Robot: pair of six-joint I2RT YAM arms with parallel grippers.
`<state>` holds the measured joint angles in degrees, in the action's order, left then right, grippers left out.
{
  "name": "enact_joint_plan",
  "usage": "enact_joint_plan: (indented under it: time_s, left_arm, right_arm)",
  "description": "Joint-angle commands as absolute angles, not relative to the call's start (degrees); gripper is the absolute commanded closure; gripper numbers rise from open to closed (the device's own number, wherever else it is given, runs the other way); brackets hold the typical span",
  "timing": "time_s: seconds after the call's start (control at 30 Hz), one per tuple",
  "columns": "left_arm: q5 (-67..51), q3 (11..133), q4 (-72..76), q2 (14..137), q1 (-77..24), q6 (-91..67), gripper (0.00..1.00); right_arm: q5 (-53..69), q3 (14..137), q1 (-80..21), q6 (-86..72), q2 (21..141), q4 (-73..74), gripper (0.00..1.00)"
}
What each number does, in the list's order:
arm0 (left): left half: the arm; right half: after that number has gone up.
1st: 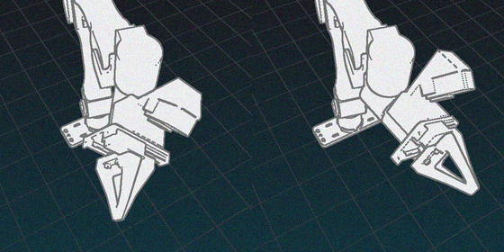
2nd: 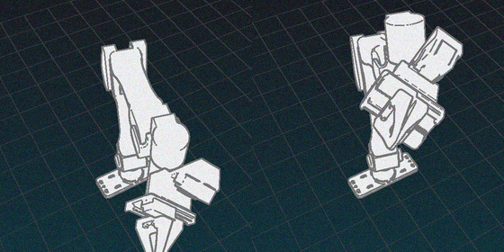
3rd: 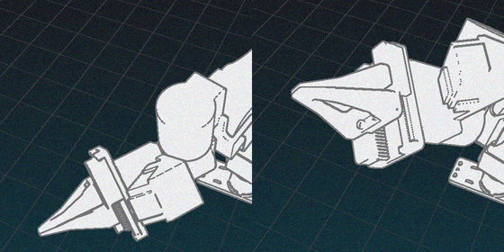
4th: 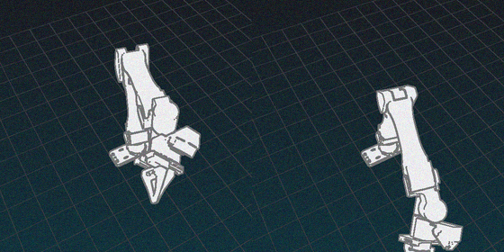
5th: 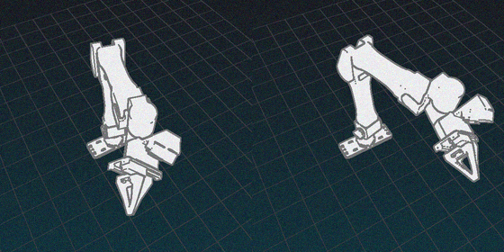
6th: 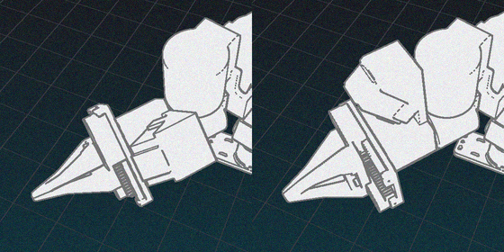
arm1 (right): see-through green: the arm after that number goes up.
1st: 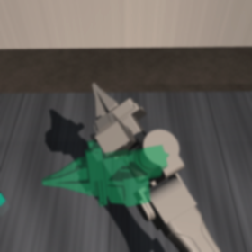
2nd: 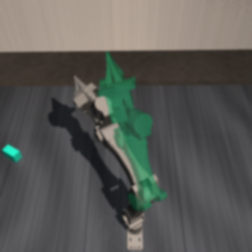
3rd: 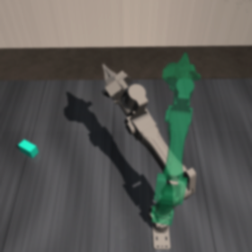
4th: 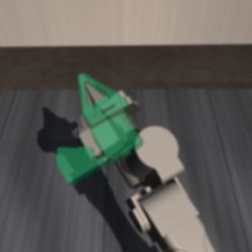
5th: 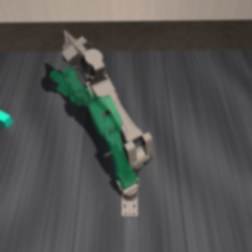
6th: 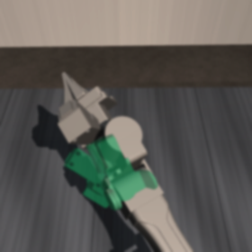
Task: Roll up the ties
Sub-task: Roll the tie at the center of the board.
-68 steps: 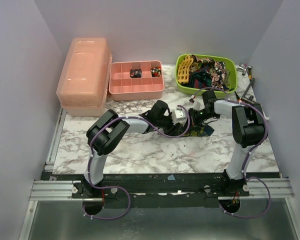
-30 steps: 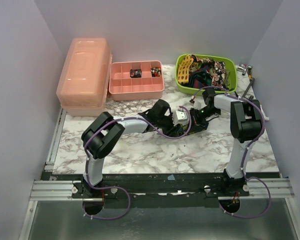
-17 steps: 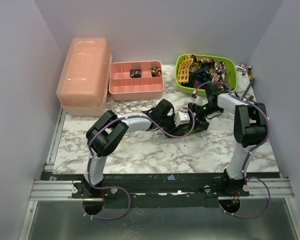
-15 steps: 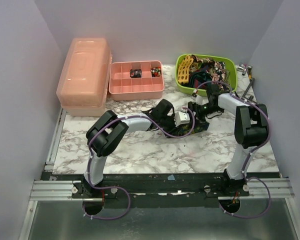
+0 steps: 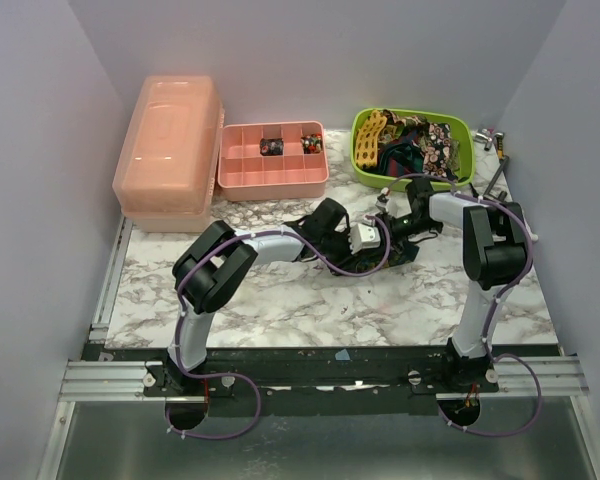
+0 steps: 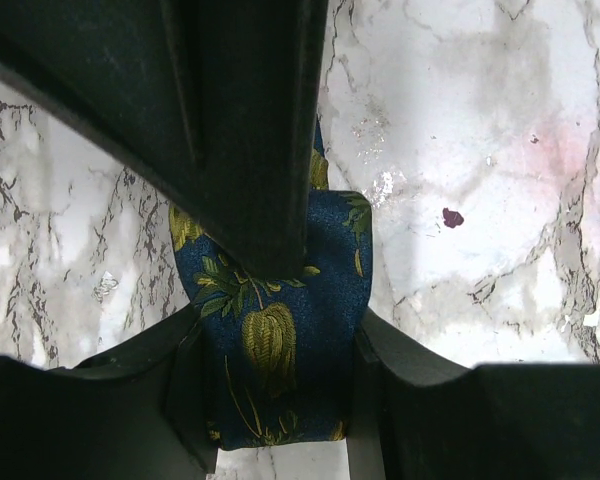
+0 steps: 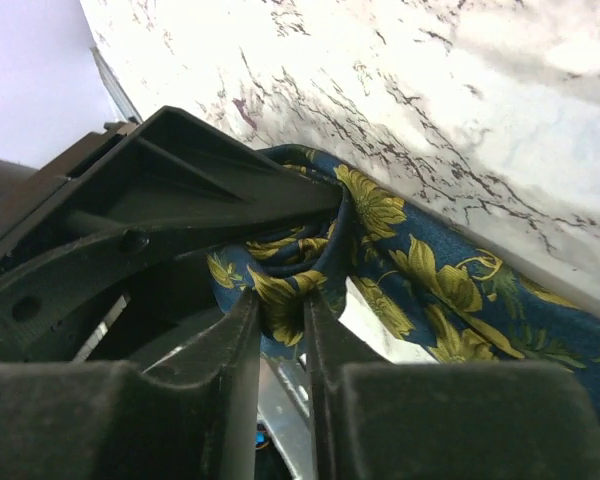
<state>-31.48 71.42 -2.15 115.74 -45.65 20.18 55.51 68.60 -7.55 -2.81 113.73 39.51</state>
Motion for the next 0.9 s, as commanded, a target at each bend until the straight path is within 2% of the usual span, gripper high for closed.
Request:
enact_joint_plan:
  time_s: [0.0, 0.03, 0.07, 0.17, 0.43, 0.87]
  left_arm:
    - [-28.2, 69.7, -10.9, 119.3, -45.8, 20.8, 0.66]
    - [-28.5, 69.6, -10.4, 119.1, -45.7, 20.5, 0.64]
    - [-28.6, 69.6, -9.7, 118.7, -45.6, 20.1, 0.61]
    - [-29.3, 68.9, -6.3, 117.3, -45.2, 18.5, 0.51]
    - [-33.3, 68.7, 3.5, 114.5, -44.8, 12.2, 0.37]
    - [-35.4, 69.8, 9.4, 117.0, -44.9, 8.5, 0.33]
  right_arm:
    - [51.2, 68.5, -7.9, 1.4, 115.5, 38.9, 0.9]
    - [50.5, 68.6, -7.9, 1.7, 115.9, 39.2, 0.98]
    - [49.4, 68.7, -7.9, 2.0, 116.1, 39.4, 0.99]
    - [45.3, 68.0, -7.6, 2.8, 116.1, 39.2, 1.0]
    - [35.0, 67.3, -7.1, 4.6, 115.6, 35.7, 1.0]
    - [29.8, 65.6, -7.3, 8.1, 115.7, 33.2, 1.0]
